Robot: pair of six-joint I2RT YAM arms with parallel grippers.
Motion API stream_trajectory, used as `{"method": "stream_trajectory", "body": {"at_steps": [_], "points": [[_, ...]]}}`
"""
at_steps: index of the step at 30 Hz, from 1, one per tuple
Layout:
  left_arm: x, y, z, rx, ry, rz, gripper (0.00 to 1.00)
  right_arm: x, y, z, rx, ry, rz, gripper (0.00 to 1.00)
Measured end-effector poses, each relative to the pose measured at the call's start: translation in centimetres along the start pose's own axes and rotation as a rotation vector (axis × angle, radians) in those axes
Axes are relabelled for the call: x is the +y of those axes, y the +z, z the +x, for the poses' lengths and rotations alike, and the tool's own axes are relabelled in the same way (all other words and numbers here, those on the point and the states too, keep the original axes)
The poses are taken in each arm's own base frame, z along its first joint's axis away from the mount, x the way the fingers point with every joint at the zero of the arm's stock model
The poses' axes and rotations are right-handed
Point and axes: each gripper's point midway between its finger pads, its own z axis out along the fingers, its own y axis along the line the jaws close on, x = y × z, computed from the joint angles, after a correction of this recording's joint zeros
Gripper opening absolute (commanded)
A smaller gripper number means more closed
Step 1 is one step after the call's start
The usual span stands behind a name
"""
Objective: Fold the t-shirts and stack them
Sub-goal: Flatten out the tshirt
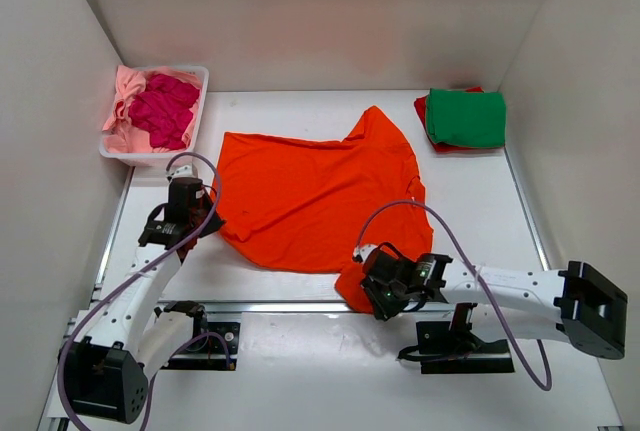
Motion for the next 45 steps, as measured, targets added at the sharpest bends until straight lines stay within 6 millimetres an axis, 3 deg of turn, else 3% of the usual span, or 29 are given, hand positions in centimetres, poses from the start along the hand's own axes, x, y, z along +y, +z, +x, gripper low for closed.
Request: {"method": "stream_trajectory", "body": {"at_steps": [4, 7, 9, 10, 13, 17, 18, 19, 23, 26, 30, 32, 36, 41, 45], "points": [[0.0, 0.0, 0.1, 0.0, 0.0, 0.0, 0.0, -0.6, -0.5, -0.6, -0.01, 0.003, 0.044, 0.01], [0.0, 0.0, 0.0, 0.0, -0.003, 0.0, 0.0, -1.2, -2.1, -1.5, -0.027, 0.042, 0.055, 0.0], [-0.1, -0.1, -0.1, 0.0, -0.017, 0.0, 0.0, -1.8, -4.1, -4.1, -0.103, 0.093, 0.033, 0.0], [-0.2, -0.2, -0.4, -0.006, -0.025, 0.002, 0.0, -2.3, -5.9, -6.3, -0.172, 0.133, 0.013, 0.0], [-1.4, -1.0, -2.7, -0.036, -0.051, 0.014, 0.0, -4.1, -10.9, -11.9, -0.348, 0.196, 0.004, 0.01], [-4.8, -2.6, -9.9, -0.142, -0.089, 0.04, 0.0, -6.1, -17.8, -17.7, -0.475, 0.168, 0.079, 0.0], [-6.3, -3.5, -13.2, -0.19, -0.107, 0.046, 0.0, -6.5, -19.7, -19.4, -0.507, 0.157, 0.094, 0.0], [-6.6, -3.7, -13.9, -0.204, -0.112, 0.051, 0.0, -7.2, -22.1, -21.6, -0.567, 0.149, 0.113, 0.0], [-10.7, -7.3, -23.2, -0.378, -0.175, 0.102, 0.0, -10.7, -31.4, -28.4, -0.754, 0.13, 0.254, 0.0], [-13.0, -10.5, -29.6, -0.515, -0.221, 0.143, 0.0, -12.1, -37.7, -32.6, -0.912, 0.067, 0.371, 0.0], [-14.7, -14.3, -35.5, -0.674, -0.271, 0.185, 0.0, -15.0, -43.2, -34.0, -1.026, 0.055, 0.534, 0.0], [-15.0, -15.5, -37.2, -0.725, -0.287, 0.193, 0.0, -17.4, -46.5, -34.1, -1.09, 0.083, 0.639, 0.0], [-15.4, -17.2, -39.7, -0.809, -0.312, 0.216, 0.0, -20.5, -51.0, -34.6, -1.193, 0.119, 0.761, 0.0], [-16.3, -19.3, -41.6, -0.896, -0.342, 0.268, 0.0, -21.4, -54.6, -36.1, -1.346, 0.081, 0.81, 0.01], [-17.0, -20.8, -42.3, -0.939, -0.355, 0.308, 0.0, -20.1, -54.7, -35.8, -1.435, 0.008, 0.788, 0.01]]}}
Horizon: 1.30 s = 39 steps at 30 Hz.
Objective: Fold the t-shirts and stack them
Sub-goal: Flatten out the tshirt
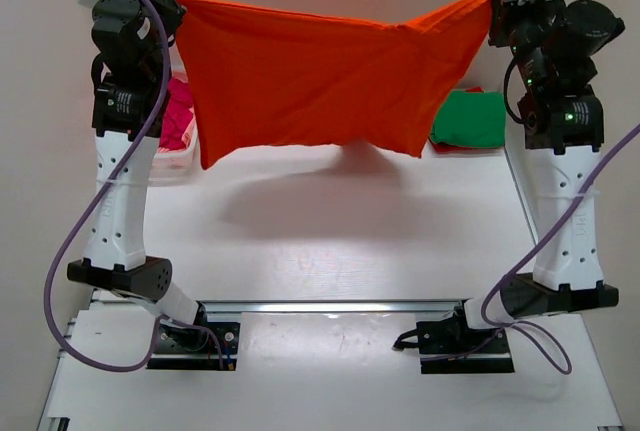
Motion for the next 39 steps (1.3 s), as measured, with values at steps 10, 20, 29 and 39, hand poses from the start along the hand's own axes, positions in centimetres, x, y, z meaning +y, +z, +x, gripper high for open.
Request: {"method": "stream_trajectory", "body": {"at_steps": [10, 20, 29, 39], "points": [[-2.1, -1.0, -4.8, -0.13, -0.051, 0.072, 0.0, -1.1, -4.1, -11.4, -0.355, -0.067, -0.076, 0.0], [0.0, 0.5, -0.8, -0.046, -0.05, 0.036, 0.0, 3.2, -0.1, -8.5, -0.306, 0.047, -0.266, 0.0], [6.3, 8.2, 13.1, 0.223, 0.055, -0.1, 0.0, 6.0, 11.3, 7.5, 0.023, 0.143, -0.363, 0.0], [7.9, 13.3, 12.8, 0.187, 0.054, -0.081, 0.0, 3.2, 15.3, 8.5, -0.07, 0.125, -0.321, 0.0]]}}
